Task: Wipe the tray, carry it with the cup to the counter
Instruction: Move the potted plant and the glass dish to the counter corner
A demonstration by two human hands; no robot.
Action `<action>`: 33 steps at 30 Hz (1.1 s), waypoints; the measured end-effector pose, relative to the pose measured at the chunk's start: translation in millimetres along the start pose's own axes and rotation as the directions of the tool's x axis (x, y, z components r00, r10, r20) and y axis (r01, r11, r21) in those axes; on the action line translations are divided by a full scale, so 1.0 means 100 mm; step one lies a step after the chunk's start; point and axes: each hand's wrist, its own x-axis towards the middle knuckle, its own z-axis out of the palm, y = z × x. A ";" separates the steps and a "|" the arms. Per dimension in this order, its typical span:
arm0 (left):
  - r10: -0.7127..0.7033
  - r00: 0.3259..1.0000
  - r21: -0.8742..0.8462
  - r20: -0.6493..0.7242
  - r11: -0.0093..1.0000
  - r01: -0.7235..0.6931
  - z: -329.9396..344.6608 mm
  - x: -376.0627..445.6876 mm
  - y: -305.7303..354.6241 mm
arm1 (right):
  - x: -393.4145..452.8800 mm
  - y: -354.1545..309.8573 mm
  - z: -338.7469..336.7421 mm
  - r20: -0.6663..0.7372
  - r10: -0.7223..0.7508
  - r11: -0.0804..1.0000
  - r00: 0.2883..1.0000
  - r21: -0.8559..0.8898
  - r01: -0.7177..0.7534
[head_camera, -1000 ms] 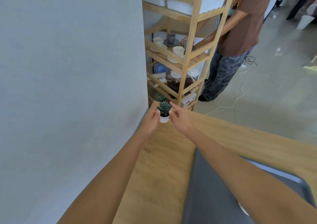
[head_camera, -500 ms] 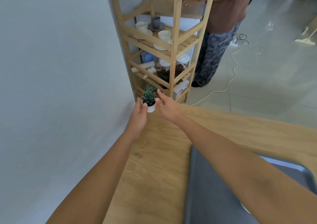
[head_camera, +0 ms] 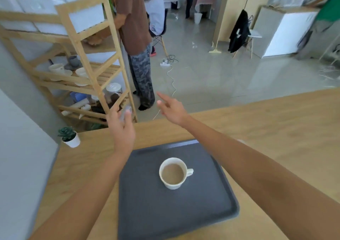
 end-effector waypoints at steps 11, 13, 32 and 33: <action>-0.152 0.715 0.041 0.682 0.985 0.170 1.95 -1.43 0.47 | -1.69 1.60 -1.68 -0.255 0.352 0.933 0.901 0.022 -0.358; -0.207 0.649 0.117 0.733 0.977 0.180 2.14 -1.61 0.40 | -1.90 1.82 -1.71 -0.225 0.406 0.912 0.886 0.033 -0.409; -0.433 0.472 0.222 0.768 0.871 0.437 2.63 -1.84 0.13 | -2.08 2.29 -1.23 -0.266 0.572 0.816 0.776 0.283 -0.504; -0.438 0.470 0.210 0.767 0.862 0.461 2.63 -1.84 0.13 | -2.08 2.29 -1.24 -0.269 0.570 0.817 0.777 0.285 -0.501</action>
